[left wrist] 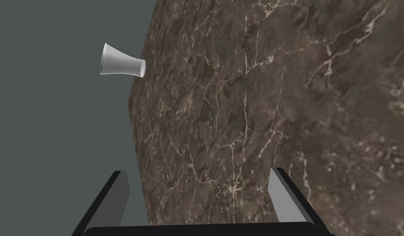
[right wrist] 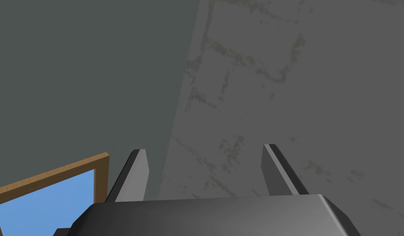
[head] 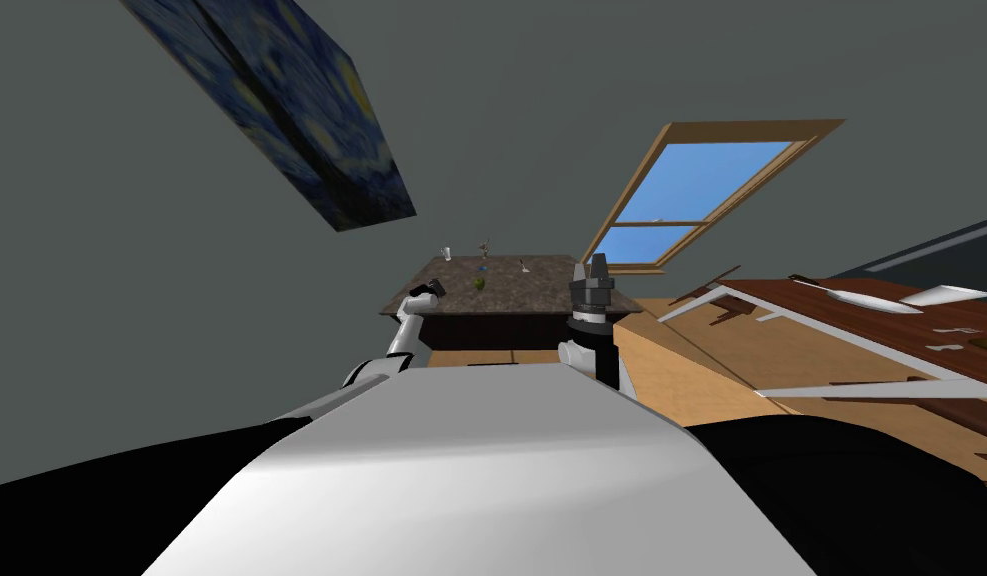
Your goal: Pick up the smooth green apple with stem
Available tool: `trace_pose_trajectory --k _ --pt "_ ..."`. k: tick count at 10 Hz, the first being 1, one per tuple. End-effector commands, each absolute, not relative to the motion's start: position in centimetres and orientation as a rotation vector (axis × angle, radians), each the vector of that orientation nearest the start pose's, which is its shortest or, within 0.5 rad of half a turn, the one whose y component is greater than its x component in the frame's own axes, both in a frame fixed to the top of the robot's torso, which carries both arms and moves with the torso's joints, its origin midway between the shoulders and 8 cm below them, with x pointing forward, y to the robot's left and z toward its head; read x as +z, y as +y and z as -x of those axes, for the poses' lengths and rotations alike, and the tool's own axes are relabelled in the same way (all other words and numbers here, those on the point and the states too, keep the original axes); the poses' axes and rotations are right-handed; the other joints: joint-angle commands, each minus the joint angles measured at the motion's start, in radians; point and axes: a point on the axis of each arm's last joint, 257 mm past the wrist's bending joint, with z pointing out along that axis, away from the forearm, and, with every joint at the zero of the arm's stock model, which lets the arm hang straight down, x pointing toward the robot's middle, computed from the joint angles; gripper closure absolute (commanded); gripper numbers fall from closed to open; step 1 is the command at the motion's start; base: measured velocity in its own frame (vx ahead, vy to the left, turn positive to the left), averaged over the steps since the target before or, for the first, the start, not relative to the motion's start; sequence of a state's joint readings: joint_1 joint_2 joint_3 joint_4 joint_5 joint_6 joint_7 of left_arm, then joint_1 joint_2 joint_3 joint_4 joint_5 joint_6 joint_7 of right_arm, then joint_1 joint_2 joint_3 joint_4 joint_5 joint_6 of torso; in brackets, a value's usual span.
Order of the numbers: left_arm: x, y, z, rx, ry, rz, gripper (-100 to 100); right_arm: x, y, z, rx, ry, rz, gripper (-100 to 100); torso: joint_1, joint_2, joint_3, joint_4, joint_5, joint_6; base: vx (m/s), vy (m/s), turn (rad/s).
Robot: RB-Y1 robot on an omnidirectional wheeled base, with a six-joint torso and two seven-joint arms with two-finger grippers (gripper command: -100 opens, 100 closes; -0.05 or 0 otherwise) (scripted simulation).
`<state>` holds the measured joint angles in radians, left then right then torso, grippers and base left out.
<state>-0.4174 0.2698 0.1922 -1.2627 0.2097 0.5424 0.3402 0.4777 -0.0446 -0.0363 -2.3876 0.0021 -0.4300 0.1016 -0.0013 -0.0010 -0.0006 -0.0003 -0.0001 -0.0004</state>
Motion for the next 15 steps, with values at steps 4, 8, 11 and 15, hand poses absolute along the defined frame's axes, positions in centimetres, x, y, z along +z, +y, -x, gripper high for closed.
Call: trace_pose_trajectory --k 4,8,11,15 --pt "-26.9 34.2 -63.7 -1.059 1.183 2.016 -100 6.7 -27.9 -33.3 1.192 0.628 -0.535 0 -0.001 0.0 0.0 0.0 0.0 0.0 0.01 -0.022 0.001" --pt "-28.1 33.1 -64.0 -0.994 1.216 2.157 -100 6.7 -27.9 -33.3 1.192 0.628 -0.535 0 -0.002 -0.001 0.0 0.0 0.0 0.0 0.018 -0.033 0.006" --pt "-28.1 31.8 -64.4 -0.952 1.235 2.26 -100 6.7 -27.9 -33.3 1.192 0.628 -0.535 0 -0.001 -0.001 0.0 0.0 0.0 0.0 0.023 -0.036 0.01" --pt "-28.7 30.2 -63.8 -0.867 1.271 2.388 -100 6.7 -27.9 -33.3 1.192 0.628 -0.535 0 -0.001 -0.001 -0.001 0.0 0.0 0.0 0.03 -0.039 0.013"
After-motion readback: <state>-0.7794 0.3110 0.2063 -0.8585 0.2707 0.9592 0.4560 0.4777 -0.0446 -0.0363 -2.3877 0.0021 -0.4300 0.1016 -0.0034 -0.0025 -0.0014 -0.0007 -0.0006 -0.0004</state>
